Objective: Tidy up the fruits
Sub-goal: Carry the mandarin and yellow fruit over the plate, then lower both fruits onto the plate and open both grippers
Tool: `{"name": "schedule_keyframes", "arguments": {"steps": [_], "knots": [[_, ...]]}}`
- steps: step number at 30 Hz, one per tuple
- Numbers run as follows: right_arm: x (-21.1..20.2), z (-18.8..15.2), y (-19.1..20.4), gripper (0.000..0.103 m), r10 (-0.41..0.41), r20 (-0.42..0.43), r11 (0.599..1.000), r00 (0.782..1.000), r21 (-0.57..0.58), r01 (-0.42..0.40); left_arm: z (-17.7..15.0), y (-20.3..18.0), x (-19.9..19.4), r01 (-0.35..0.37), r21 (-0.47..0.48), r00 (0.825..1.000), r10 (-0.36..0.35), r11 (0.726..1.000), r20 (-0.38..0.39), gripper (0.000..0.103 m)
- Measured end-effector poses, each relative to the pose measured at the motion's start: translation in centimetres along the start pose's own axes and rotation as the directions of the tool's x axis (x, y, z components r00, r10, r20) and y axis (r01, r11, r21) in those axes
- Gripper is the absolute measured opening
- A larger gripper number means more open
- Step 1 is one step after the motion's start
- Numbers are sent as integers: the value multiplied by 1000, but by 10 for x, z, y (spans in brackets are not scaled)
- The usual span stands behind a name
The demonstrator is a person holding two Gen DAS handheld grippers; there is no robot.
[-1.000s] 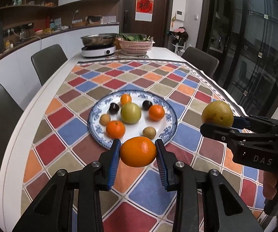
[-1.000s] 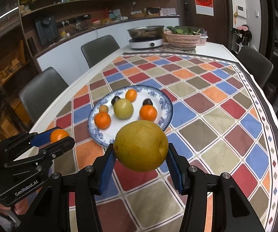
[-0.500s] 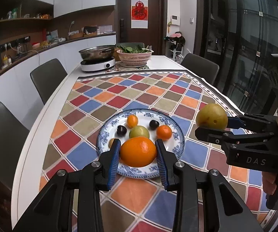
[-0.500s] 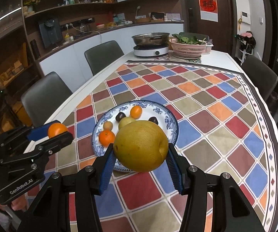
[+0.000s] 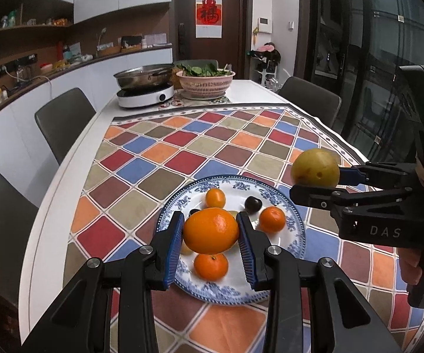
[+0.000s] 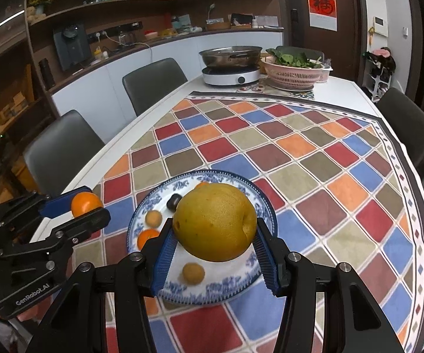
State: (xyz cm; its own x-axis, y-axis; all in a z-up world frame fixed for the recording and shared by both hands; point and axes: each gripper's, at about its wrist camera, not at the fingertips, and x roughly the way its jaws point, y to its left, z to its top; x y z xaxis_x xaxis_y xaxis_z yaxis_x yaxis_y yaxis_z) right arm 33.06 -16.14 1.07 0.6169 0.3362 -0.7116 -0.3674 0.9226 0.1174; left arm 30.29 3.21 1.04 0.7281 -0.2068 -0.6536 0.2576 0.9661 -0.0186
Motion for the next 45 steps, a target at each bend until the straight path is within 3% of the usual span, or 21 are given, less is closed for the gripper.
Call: {"name": "schedule_keyframes", "arguments": {"steps": [12,26,34,37,45], "knots": [[64,22,-4,52,-6,-88,1000,996,6,6,5,26,56,31,11,995,-29,999,-96,36],[123,29,-17,52,1,-161,1000,987,23,2,-1,35,106,50,11,972,-46,999,-229,36],[136,26,-21,53,-2,-176,999,984,34,8,-5,35,111,71,-1,964,-69,997,-256,37],[137,24,-21,53,4,-181,999,983,36,3,-4,34,109,69,-2,967,-67,998,-246,44],[125,24,-19,53,1,-149,1000,989,26,3,0,33,98,56,-8,972,-56,998,-227,47]]}}
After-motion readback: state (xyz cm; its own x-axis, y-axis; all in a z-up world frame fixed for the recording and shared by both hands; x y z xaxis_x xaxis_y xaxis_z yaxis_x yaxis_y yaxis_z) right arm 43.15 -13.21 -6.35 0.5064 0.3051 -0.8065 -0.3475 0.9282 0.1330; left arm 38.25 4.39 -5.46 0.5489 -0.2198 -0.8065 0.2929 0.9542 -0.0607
